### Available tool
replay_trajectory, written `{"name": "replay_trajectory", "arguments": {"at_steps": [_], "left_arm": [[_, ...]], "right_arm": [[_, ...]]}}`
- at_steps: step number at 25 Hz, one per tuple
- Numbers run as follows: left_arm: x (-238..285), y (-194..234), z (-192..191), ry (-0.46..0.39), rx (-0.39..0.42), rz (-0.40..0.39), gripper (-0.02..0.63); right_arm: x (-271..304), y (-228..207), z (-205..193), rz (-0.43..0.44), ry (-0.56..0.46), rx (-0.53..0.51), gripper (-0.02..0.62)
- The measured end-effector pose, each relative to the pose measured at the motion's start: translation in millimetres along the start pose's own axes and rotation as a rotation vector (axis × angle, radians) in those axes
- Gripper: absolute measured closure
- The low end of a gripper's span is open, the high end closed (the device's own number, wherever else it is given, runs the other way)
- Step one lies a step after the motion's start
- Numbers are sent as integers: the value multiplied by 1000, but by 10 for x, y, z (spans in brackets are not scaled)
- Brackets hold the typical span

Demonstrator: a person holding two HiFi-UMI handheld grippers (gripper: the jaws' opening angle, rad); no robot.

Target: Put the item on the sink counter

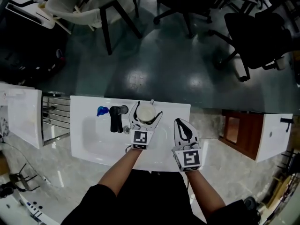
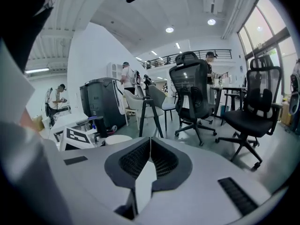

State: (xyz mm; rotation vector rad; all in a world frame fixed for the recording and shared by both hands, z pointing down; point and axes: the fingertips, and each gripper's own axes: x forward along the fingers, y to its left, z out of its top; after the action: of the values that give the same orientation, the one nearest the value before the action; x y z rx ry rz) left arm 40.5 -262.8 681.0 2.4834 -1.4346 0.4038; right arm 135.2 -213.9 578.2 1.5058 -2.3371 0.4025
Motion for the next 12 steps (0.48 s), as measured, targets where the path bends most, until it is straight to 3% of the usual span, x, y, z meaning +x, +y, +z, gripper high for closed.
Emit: {"name": "replay_trajectory", "arguments": {"at_steps": [12], "left_arm": [[198, 83, -268, 39, 51, 81, 149]], "right_arm": [[73, -11, -430, 0, 139, 10, 563]]}}
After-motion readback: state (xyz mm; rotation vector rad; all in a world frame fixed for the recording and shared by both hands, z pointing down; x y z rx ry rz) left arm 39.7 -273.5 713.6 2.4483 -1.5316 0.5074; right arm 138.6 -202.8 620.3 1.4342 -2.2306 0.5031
